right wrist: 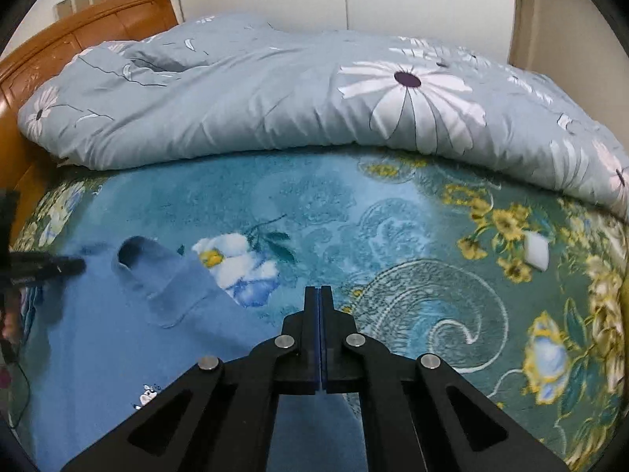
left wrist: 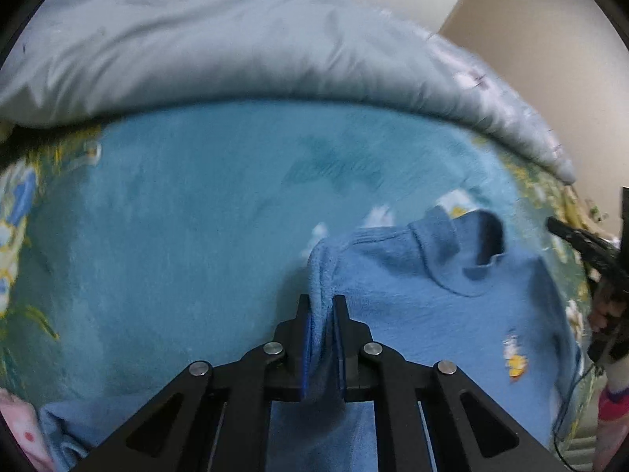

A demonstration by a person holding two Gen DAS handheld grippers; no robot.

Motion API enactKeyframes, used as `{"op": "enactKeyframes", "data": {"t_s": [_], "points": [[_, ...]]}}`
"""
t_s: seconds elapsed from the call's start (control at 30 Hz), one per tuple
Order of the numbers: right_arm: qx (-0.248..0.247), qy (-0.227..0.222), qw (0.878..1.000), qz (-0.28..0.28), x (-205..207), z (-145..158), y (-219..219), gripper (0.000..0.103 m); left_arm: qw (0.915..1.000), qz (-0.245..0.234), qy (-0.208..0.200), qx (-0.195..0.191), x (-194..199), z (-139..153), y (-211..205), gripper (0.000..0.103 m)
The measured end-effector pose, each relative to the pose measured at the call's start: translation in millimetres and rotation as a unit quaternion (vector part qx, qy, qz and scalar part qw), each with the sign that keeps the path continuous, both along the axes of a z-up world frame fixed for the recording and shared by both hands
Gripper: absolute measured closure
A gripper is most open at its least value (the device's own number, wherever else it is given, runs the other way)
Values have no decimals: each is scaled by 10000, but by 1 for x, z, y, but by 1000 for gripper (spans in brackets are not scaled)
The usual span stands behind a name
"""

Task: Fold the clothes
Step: 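Release the sweatshirt and open both grippers above the flattened garment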

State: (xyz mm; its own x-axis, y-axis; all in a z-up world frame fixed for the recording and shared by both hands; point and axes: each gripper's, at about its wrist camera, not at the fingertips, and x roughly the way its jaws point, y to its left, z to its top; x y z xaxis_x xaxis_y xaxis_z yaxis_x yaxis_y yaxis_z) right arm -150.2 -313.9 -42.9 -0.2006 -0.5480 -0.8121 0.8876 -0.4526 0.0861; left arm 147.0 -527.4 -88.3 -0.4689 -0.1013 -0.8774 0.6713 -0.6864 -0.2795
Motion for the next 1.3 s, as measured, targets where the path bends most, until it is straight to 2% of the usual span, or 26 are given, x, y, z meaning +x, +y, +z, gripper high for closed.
{"op": "enactKeyframes", "data": {"t_s": [0.07,0.2,0.27,0.37,0.47,0.53,0.67,0.7,0.8,0.9,1.23,1.3], "points": [[54,-53,10000,30,3,-3,6,103,10000,57,-62,35,1,-6,-1,90],[47,-43,10000,-13,2,9,33,103,10000,63,-46,41,4,3,5,84],[-21,-29,10000,-44,4,20,55,103,9999,63,-72,-42,11,15,15,64],[4,75,9999,-132,15,31,99,101,9988,120,18,-485,25,41,38,46],[88,51,9993,-363,36,30,160,94,9940,181,116,-1074,46,65,74,40],[105,-31,9987,-488,52,26,197,88,9923,181,371,-1164,63,74,99,35],[98,-345,9991,-237,103,7,257,55,9926,281,792,-879,96,79,138,34],[111,-395,9990,-164,114,2,266,51,9920,370,880,-821,102,79,147,34],[114,-581,9982,76,143,-13,282,50,9898,599,1198,-492,119,77,169,33],[256,-429,9987,76,158,-27,283,50,9876,686,1382,-294,130,79,186,33],[301,-54,9994,-173,169,-42,283,50,9869,843,1321,-379,153,96,216,32],[305,-38,9989,-342,166,-42,284,65,9868,844,1334,-357,153,96,218,32]]}}
